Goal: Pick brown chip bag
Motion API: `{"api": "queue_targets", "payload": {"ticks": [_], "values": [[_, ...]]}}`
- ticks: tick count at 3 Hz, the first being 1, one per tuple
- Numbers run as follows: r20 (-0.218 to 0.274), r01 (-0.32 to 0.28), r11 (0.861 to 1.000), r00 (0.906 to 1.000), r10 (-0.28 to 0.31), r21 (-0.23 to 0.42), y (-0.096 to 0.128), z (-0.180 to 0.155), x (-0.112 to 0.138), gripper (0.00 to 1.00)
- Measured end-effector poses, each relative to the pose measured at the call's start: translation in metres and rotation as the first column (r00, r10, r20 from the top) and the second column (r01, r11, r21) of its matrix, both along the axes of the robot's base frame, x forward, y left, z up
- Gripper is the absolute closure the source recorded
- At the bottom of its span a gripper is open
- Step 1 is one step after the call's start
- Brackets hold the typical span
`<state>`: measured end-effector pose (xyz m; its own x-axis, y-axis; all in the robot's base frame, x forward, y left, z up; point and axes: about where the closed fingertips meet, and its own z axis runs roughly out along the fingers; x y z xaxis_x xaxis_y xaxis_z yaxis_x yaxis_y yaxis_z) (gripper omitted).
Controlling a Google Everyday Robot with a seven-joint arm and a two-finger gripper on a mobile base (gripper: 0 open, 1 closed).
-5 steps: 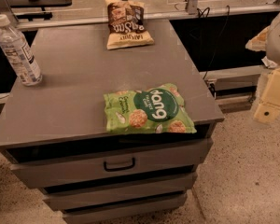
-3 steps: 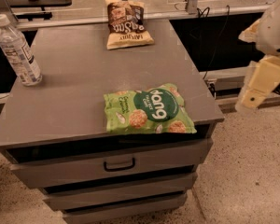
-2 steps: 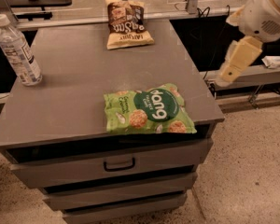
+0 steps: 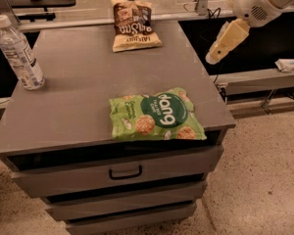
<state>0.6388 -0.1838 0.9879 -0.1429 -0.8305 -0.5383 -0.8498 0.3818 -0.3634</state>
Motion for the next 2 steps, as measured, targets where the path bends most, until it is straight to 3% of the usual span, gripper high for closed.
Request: {"api": "queue_targets", "payload": {"ticks": [1, 2], "values": [[0.0, 0.0, 1.0, 1.0, 0.0, 0.0, 0.0, 0.0, 0.0, 0.0], [0.017, 0.015, 0.999, 0.9997, -0.016, 0.048, 0.015, -0.001, 0.016, 0.0]]}}
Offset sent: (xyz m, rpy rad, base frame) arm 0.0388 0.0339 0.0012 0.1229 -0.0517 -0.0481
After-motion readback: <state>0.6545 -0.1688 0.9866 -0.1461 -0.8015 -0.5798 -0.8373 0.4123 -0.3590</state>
